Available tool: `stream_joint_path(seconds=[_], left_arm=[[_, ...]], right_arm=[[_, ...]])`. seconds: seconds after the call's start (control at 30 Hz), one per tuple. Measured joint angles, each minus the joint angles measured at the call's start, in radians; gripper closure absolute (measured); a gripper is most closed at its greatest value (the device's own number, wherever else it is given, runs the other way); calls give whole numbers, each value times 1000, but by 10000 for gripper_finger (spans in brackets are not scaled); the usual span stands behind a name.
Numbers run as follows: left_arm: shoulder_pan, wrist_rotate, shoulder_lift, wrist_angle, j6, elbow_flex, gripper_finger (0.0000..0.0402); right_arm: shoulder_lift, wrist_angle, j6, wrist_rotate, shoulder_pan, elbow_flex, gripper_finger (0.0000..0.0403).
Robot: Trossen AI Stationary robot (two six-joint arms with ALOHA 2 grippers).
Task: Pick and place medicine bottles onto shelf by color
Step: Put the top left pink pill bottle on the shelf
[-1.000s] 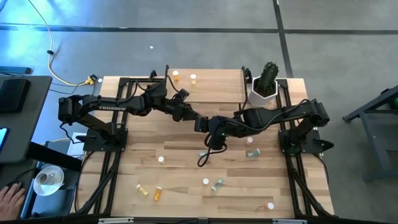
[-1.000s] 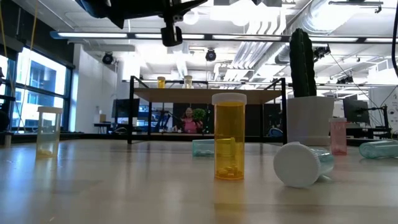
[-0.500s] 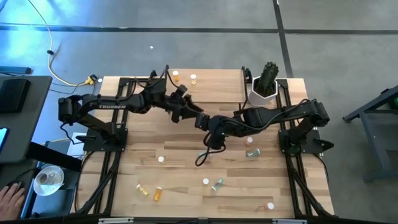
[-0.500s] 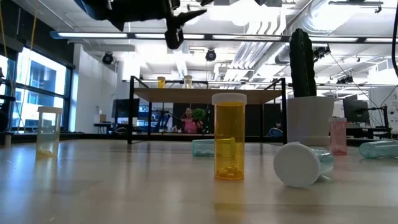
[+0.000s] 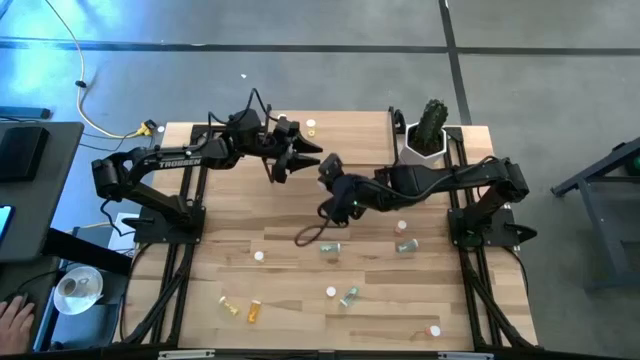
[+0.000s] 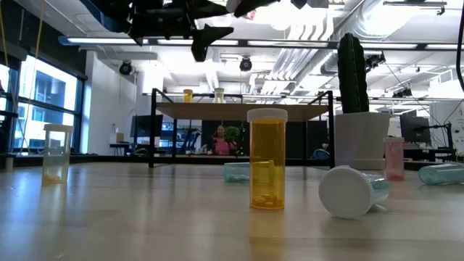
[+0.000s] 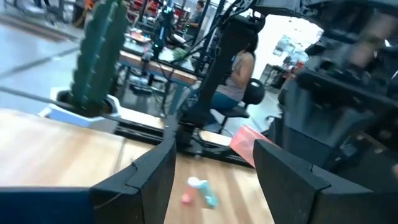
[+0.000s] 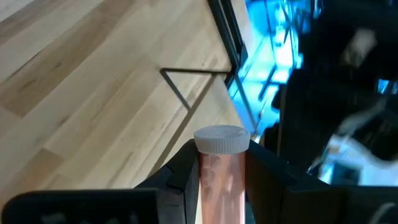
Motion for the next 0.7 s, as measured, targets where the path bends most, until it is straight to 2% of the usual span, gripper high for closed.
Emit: stream_joint_path(seconds=[0.27, 0.5, 0.7], left_arm=[[65, -9, -9, -2, 160, 0, 197], [119, -12, -67, -1, 197, 0, 198], [135, -12, -108, -9, 201, 0, 198]], right_arm=[[-2, -11, 215, 0, -95, 0, 311], [-10, 40, 285, 40, -201, 0, 311], [-28, 130, 351, 34, -320, -1, 311]])
